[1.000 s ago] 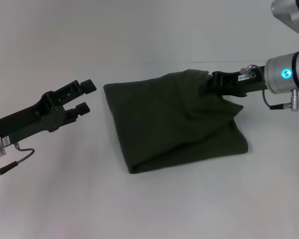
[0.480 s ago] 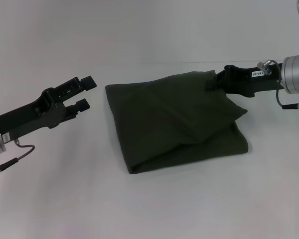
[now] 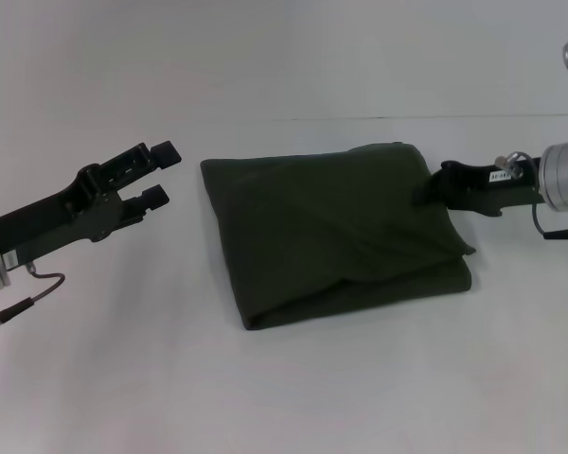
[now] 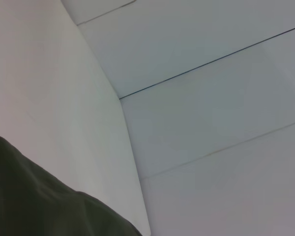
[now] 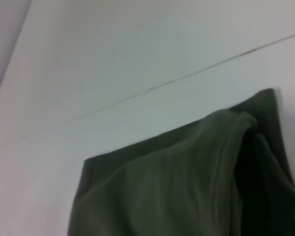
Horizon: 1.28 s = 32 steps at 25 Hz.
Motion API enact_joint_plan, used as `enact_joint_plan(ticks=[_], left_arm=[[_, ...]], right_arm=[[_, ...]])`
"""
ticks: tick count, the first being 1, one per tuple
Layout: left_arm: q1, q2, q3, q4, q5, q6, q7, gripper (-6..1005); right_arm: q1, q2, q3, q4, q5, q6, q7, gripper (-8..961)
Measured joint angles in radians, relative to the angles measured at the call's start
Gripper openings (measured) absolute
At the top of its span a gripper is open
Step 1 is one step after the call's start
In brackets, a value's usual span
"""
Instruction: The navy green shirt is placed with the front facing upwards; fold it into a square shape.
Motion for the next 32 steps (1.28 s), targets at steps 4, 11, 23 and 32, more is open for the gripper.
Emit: enact_joint_plan(ticks=[4,11,23,32], left_arm=[[-0.001,0.000,-0.001,-0.008,0.000,-0.001,0.001,935],[-0.001,-0.001,-0.001,-0.012,0.000,-0.005,0.001,935],[-0.001,0.006,0.001,-0.012,0.008,-0.004,-0.002,935],[0.004,0.006,-0.001,-0.011,0.007,0.003,-0.002,935]], right_arm=[[0.006,0.000,-0.031,0.026,-0.006,0.031,0.000,81],[0.008,0.000,-0.048,0.019,-0.007,0.044,0.007,80],[-0.003,-0.032,-0.050,0.008,-0.007,-0.006,0.003,216],[-0.036,-0.095,-0.041,-0.013,-0.028,-0.066,0.012,484]])
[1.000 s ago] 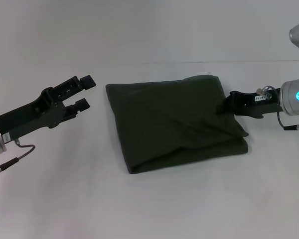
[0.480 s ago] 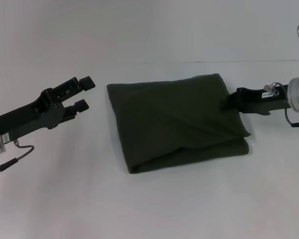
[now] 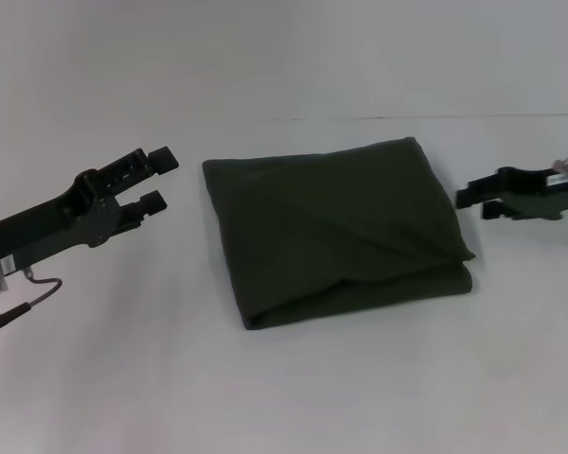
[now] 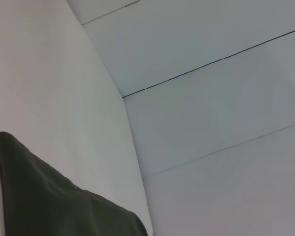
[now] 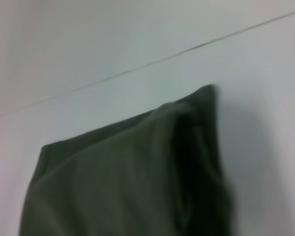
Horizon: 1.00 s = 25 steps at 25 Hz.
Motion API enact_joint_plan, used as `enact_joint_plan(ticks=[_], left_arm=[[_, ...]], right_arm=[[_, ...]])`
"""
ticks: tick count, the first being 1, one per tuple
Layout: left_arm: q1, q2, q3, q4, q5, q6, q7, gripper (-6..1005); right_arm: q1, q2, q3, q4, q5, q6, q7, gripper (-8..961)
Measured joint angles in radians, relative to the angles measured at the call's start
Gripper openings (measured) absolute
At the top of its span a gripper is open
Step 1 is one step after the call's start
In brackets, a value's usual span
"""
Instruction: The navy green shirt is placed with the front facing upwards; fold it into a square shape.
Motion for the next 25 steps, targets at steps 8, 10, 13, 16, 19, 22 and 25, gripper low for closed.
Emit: enact_joint_plan(ticks=[8,10,13,16,19,22,25], left_arm=[[-0.005,0.003,0.022,0.007,0.034,0.015,0.012,934],[-0.004,0.004,0.025,0.007,0.036,0.026,0.048,934],[-0.005,0.002,0.030,0.005,0.037,0.057,0.178,934],[-0.006,-0.007,0.037,0.003,0.037,0.063,0.309,934],[0.001,-0.025,0.058,0.006,0.051,0.049,0.439,934],[0.003,-0.043,0.112,0.017,0.069,0.026,0.536,934],[0.003,-0.063,0.199,0.040,0.077,-0.026,0.629,934]], right_arm=[[-0.106,-0.008,0.152,-0.167,0.029,-0.123,-0.073,512],[-0.131,-0.008,0.212,-0.173,0.068,-0.175,-0.152,509],[-0.177,-0.003,0.278,-0.174,0.135,-0.242,-0.291,507],[-0.229,0.004,0.298,-0.169,0.199,-0.280,-0.427,506],[-0.287,0.009,0.308,-0.163,0.248,-0.303,-0.542,504],[-0.334,0.016,0.332,-0.163,0.269,-0.311,-0.588,503],[-0.366,0.021,0.354,-0.162,0.279,-0.316,-0.631,503]])
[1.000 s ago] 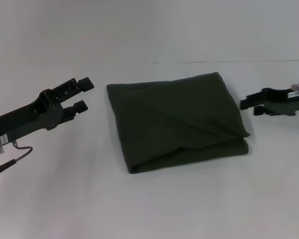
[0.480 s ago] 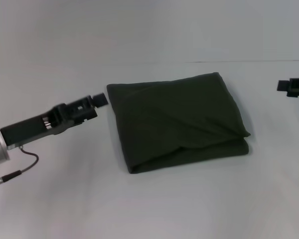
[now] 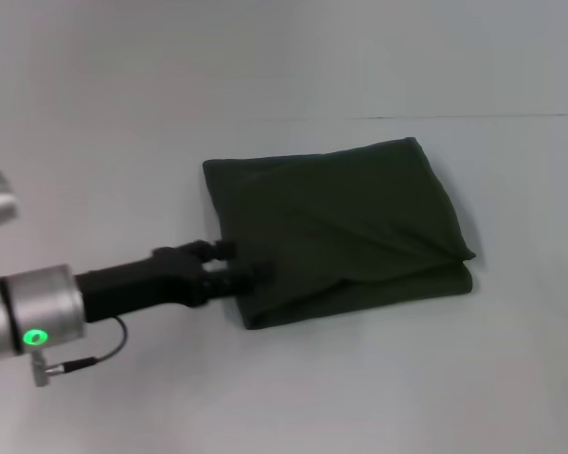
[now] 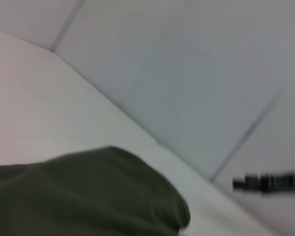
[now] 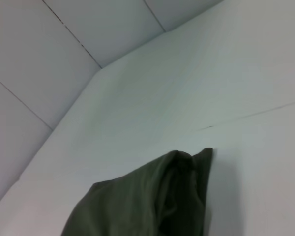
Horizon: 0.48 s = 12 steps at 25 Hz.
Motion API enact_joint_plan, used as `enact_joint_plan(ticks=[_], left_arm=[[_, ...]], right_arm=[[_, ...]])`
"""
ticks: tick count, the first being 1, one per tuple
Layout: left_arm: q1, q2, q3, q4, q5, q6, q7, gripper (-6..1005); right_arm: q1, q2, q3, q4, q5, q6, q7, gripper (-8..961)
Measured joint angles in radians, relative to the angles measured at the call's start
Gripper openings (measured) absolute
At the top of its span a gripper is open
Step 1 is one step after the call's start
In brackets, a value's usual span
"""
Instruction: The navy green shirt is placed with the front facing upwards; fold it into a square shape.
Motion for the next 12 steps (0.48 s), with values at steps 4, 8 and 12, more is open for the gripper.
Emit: enact_joint_plan(ticks=[4,8,12], left_arm=[[-0.016,-0.006,0.148,0.006,-0.001,-0.112,0.074,934],[-0.027,-0.007,0.241,0.020,0.003,-0.187,0.094,934],[-0.004,-0.011,0.331,0.110,0.001,-0.286,0.106,934]], right_arm=[[-0.015,0.006,0.007,0.003,0.001,-0.002,-0.027,504],[-0.018,0.011,0.008,0.020,0.001,0.003,-0.037,504],[-0.017,0.011,0.008,0.039,0.001,0.020,-0.038,504]])
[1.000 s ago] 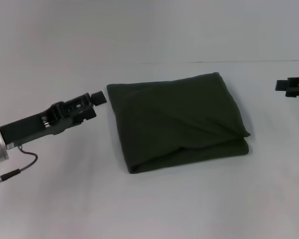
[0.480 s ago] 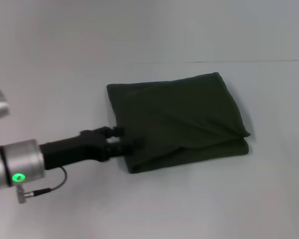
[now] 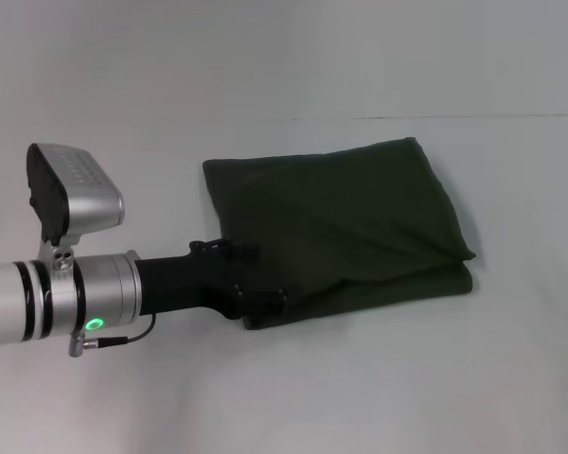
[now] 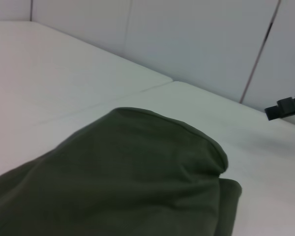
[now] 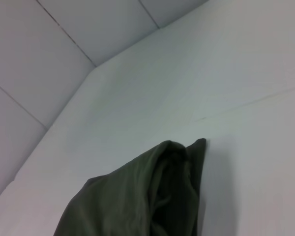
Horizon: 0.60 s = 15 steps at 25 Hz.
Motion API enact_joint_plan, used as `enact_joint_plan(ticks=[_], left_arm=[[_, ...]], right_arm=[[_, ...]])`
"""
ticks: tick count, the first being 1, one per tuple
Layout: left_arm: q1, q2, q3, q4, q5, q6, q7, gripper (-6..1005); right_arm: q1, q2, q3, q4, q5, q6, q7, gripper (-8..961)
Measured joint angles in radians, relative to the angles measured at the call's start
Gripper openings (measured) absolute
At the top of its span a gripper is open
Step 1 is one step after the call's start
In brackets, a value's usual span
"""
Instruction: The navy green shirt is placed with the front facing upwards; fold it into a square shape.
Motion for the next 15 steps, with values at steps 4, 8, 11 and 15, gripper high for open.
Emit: enact_joint_plan(ticks=[4,8,11,15], left_arm=[[-0.004,0.006,-0.033,0.021,-0.015,0.042,-0.088,934],[-0.018,0.014,-0.197,0.037,-0.039,0.233,-0.427,934],[-0.009,0.010,-0.255,0.020,-0.063,0.333,-0.744,934],[0.000,0.007,-0.227,-0.098,-0.068,0.332,-1.124,934]], right_arm=[[0.007,-0.001,0.011,0.001,0.001,0.008,0.000,505],[0.015,-0.002,0.027,0.001,0.001,0.007,0.004,505],[0.022,-0.007,0.055,0.001,0.002,0.005,0.015,506],[0.026,-0.014,0.112,-0.004,0.003,0.003,0.021,506]])
